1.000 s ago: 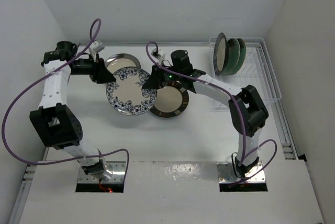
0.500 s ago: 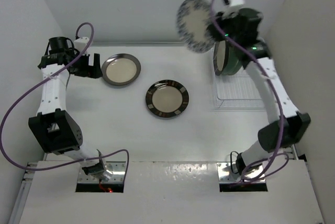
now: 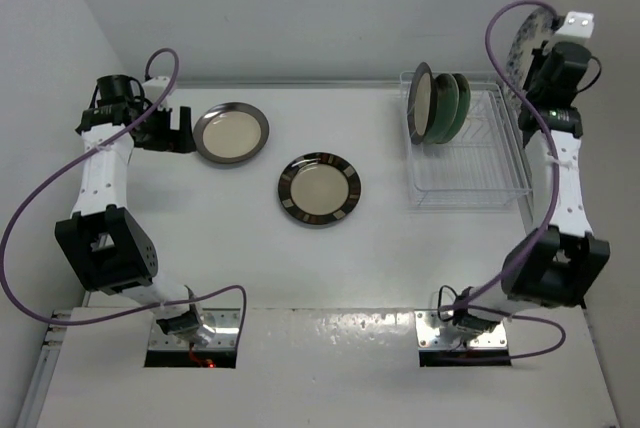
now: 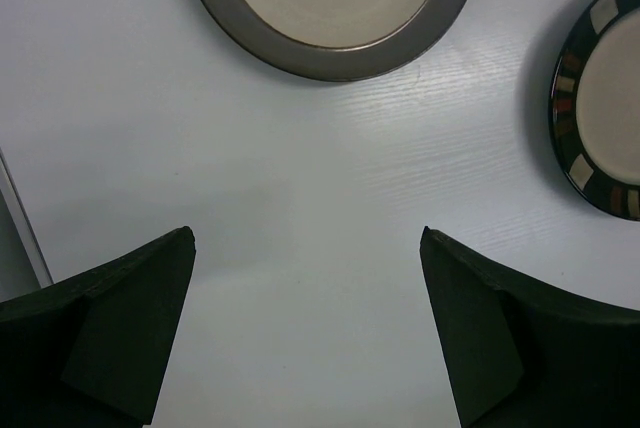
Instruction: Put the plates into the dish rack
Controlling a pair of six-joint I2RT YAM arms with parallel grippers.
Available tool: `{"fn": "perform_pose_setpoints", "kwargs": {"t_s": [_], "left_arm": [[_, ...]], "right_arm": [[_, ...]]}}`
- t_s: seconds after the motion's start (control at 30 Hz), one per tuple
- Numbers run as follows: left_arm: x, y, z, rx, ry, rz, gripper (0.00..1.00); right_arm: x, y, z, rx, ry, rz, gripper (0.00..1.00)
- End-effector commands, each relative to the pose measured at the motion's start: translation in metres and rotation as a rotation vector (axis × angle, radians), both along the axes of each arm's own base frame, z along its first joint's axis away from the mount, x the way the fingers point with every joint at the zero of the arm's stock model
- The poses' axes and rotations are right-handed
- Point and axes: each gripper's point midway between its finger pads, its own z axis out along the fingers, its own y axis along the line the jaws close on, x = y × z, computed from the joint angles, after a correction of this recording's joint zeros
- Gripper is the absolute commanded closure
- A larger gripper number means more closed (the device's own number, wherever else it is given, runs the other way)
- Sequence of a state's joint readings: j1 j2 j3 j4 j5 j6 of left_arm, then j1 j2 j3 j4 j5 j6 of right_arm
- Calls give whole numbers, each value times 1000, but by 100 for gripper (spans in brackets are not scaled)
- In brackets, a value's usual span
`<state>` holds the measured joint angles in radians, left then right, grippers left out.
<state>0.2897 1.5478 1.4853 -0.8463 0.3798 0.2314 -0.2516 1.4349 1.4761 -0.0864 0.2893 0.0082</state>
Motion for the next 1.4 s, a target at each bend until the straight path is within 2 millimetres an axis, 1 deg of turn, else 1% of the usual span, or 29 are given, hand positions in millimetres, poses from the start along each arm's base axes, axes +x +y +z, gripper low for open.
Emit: {"fn": "perform_pose_setpoints", "kwargs": {"t_s": [0.0,0.07,0.1,0.17,0.2,0.23,0.37,0.4,0.47,0.53,0.57,0.6,0.63,0.67,0.7,0.73,0.8,0.83,0.87,0.9,0.93,0.97,1.0,1.1,1.13,1.2,1.27,1.37], "left_arm": [[3,5,-2,0,-6,20,0],[1,6,-5,4,5,26,0],[1,6,-6,4,5,26,0],[-1,6,-9,2,13,26,0],[-1,7,-9,9,15,32,0],[-2,11,-9,9,15,41,0],[-2,14,-9,9,16,50,0],[-1,16,-6,18,9,56,0],[-1,16,-6,18,9,56,0],[-1,16,-6,18,9,56,0],[-1,16,-6,18,9,56,0],[1,17,-3,21,0,56,0],[0,22,-3,28,2,71,0],[0,22,-3,28,2,71,0],[0,22,-6,25,11,71,0],[1,22,-7,25,11,71,0],[1,22,-7,25,11,71,0],[2,23,-3,28,2,71,0],[2,23,-3,28,2,71,0],[0,22,-4,25,11,71,0],[0,22,-4,25,11,71,0],[0,22,-4,25,11,71,0],[0,22,-4,25,11,71,0],[0,22,-4,25,11,71,0],[0,22,-4,25,11,71,0],[0,22,-4,25,11,71,0],[0,22,-4,25,11,71,0],[0,20,-4,18,9,65,0]], "right_arm": [[27,9,-1,31,-103,96,100],[39,16,-19,54,-78,148,100],[43,18,-24,67,-73,163,100],[49,21,-37,88,-66,181,100],[52,23,-48,103,-53,186,100],[54,25,-49,106,-60,194,100],[65,27,-78,117,-7,191,100],[67,27,-84,118,6,189,100],[70,25,-87,100,8,176,100],[75,26,-95,83,31,169,100],[76,25,-94,75,30,161,100],[79,29,-100,73,46,169,100],[81,32,-103,74,50,179,100],[81,34,-105,75,56,184,100],[84,40,-108,59,67,199,100],[85,44,-116,55,77,205,100],[87,48,-125,33,97,200,100],[89,49,-128,31,93,191,100],[91,51,-136,30,106,186,100],[92,51,-140,2,125,188,100],[93,52,-139,-1,118,187,100],[95,52,-147,2,131,188,100],[96,55,-151,8,142,196,100],[102,54,-159,7,167,195,100],[104,54,-165,8,180,194,100],[107,55,-163,2,176,198,100],[110,58,-166,4,180,207,98],[109,61,-174,14,195,212,92]]}}
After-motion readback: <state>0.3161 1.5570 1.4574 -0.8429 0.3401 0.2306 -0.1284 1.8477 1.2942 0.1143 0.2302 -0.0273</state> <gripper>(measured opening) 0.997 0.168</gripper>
